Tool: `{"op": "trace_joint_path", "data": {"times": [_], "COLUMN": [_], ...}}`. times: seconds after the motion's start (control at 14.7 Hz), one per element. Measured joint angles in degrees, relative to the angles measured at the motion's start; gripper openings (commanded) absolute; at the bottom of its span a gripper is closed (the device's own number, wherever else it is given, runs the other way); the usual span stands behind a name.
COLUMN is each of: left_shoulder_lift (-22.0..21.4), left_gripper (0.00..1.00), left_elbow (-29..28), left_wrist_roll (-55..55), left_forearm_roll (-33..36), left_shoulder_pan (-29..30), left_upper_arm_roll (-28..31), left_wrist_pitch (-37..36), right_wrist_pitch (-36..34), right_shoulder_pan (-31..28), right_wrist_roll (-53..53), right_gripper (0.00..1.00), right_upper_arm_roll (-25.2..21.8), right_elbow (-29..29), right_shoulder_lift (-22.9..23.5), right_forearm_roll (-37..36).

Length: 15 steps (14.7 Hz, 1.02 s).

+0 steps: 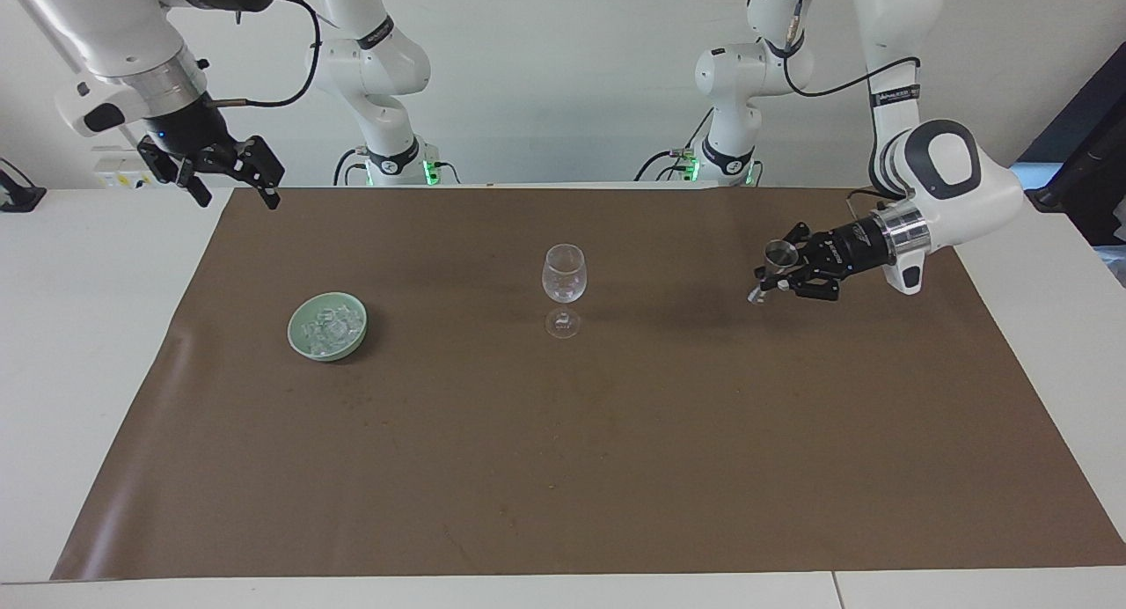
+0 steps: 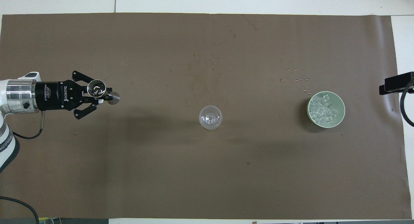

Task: Pour wine and add ice with both arms
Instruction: 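Carry the jigger with the left gripper to the clear cup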

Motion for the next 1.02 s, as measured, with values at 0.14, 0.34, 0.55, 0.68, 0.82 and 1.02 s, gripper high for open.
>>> {"op": "trace_joint_path", "data": {"times": [0.14, 0.34, 0.55, 0.68, 0.82, 1.02], "left_shoulder_lift": [-1.12, -2.08, -2.87, -2.89, -2.87, -2.85], "left_gripper": [0.00, 0.00, 0.00, 0.00, 0.00, 0.00], "left_elbow": [0.00, 0.00, -0.02, -0.05, -0.18, -0.27], "left_wrist_roll": [-2.41, -3.00, -6.91, -9.09, -10.78, -13.78], "left_forearm_roll": [0.00, 0.01, 0.05, 0.05, 1.27, 6.09], "left_shoulder_pan": [-3.67, -7.33, -12.93, -17.57, -21.45, -25.03], "left_upper_arm_roll": [-0.09, -0.14, -0.23, -0.33, -0.42, -0.46], "left_wrist_pitch": [0.23, 1.88, 8.40, 13.32, 17.29, 21.55], "right_wrist_pitch": [0.00, 0.00, 0.00, 0.00, 0.00, 0.00], "right_shoulder_pan": [0.00, 0.00, 0.00, 0.00, 0.00, 0.00], "right_wrist_roll": [0.00, 0.00, 0.00, 0.00, 0.00, 0.00], "right_gripper": [1.00, 1.00, 1.00, 1.00, 1.00, 1.00], "right_upper_arm_roll": [0.00, 0.00, 0.00, 0.00, 0.00, 0.00], "right_elbow": [0.00, 0.00, 0.00, 0.00, 0.00, 0.00], "right_shoulder_lift": [0.00, 0.00, 0.00, 0.00, 0.00, 0.00], "right_forearm_roll": [0.00, 0.00, 0.00, 0.00, 0.00, 0.00]}}
